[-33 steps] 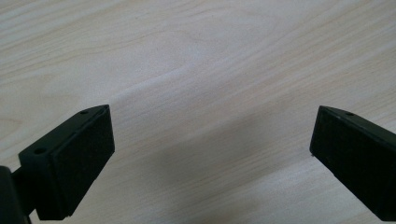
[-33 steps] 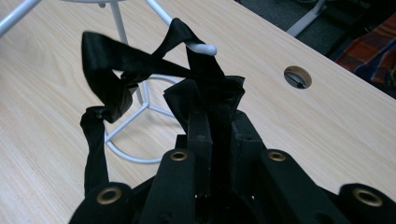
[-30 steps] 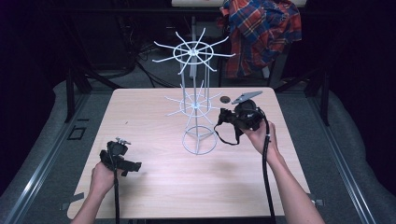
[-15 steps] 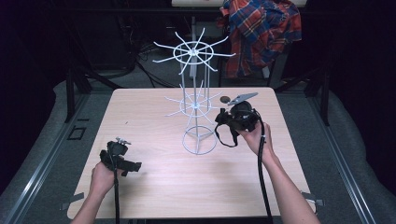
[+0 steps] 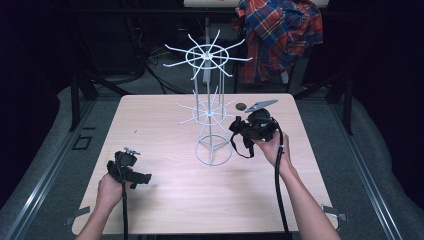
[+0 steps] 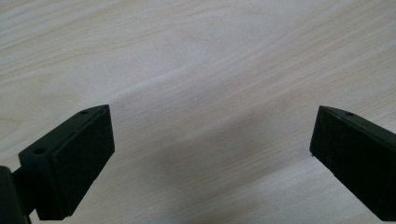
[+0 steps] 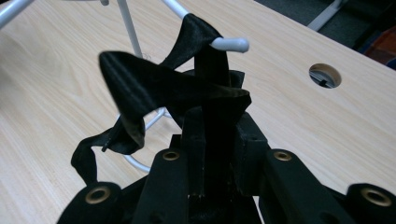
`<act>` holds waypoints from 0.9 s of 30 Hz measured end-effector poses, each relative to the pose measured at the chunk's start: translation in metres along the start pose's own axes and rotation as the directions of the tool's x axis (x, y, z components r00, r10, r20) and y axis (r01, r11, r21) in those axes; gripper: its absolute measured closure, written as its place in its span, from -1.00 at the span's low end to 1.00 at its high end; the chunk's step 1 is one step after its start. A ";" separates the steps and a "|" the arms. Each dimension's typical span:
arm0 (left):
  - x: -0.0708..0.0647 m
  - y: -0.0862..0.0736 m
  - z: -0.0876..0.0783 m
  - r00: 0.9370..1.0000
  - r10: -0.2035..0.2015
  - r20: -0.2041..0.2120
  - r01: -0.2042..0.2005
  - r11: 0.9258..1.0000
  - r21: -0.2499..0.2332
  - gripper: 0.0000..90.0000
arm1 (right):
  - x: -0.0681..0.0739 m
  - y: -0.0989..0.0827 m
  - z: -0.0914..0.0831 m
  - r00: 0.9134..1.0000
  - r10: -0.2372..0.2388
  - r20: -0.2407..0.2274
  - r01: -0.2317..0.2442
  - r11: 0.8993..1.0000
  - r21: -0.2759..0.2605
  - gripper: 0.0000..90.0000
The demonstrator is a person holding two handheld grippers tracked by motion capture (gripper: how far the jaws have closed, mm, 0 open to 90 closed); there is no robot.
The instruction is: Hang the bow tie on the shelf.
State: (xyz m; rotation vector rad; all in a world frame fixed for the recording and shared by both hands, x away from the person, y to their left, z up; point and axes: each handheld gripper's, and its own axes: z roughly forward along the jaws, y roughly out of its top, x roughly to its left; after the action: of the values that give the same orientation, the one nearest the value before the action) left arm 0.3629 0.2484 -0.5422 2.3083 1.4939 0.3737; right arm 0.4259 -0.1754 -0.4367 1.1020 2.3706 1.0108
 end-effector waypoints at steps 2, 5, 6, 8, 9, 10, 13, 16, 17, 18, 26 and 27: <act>0.000 0.000 0.000 1.000 0.000 0.000 0.000 1.000 -0.001 -1.00 | 0.000 0.000 0.002 1.000 0.010 -0.006 -0.010 1.000 -0.002 0.70; 0.000 0.000 0.000 1.000 0.000 0.000 0.000 1.000 0.000 -1.00 | -0.001 -0.001 0.004 1.000 0.014 -0.010 -0.014 1.000 0.004 0.69; 0.000 0.000 0.000 1.000 0.000 0.000 0.000 1.000 0.000 -1.00 | -0.001 -0.001 0.004 1.000 0.014 -0.010 -0.014 1.000 0.004 0.69; 0.000 0.000 0.000 1.000 0.000 0.000 0.000 1.000 0.000 -1.00 | -0.001 -0.002 0.006 1.000 0.017 -0.009 -0.017 1.000 0.002 0.69; 0.000 0.000 0.000 1.000 -0.001 0.001 0.001 1.000 -0.001 -1.00 | -0.001 -0.002 0.007 1.000 0.025 -0.018 -0.025 1.000 0.004 0.68; 0.000 0.000 0.000 1.000 -0.001 0.002 0.001 1.000 0.000 -1.00 | 0.000 -0.002 0.008 1.000 0.025 -0.020 -0.025 1.000 0.004 0.67; 0.001 0.000 0.000 1.000 0.001 0.001 -0.001 1.000 0.001 -1.00 | 0.000 -0.002 0.009 1.000 0.021 -0.020 -0.021 1.000 0.005 0.65; 0.000 0.000 0.000 1.000 0.000 0.002 0.000 1.000 0.000 -1.00 | 0.001 -0.001 0.008 1.000 0.016 -0.021 -0.016 1.000 0.008 0.59; 0.000 0.000 0.000 1.000 0.001 0.002 -0.001 1.000 0.000 -1.00 | 0.001 -0.001 0.008 1.000 0.016 -0.021 -0.016 1.000 0.008 0.59; 0.000 0.000 0.000 1.000 0.001 0.002 -0.001 1.000 0.000 -1.00 | 0.001 -0.001 0.008 0.999 0.018 -0.029 -0.017 1.000 0.010 0.56; 0.000 0.000 0.000 1.000 0.001 0.002 -0.001 1.000 -0.001 -1.00 | -0.001 -0.003 -0.001 0.999 0.017 -0.035 -0.016 1.000 0.014 0.36; 0.000 0.000 0.000 1.000 0.000 0.001 0.000 1.000 -0.002 -1.00 | -0.001 -0.004 -0.005 0.999 0.020 -0.036 -0.019 1.000 0.016 0.28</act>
State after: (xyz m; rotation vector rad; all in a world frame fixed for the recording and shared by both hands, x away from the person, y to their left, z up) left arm 0.3626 0.2482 -0.5417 2.3072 1.4920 0.3736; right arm 0.4218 -0.1797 -0.4362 1.1239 2.4039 1.0290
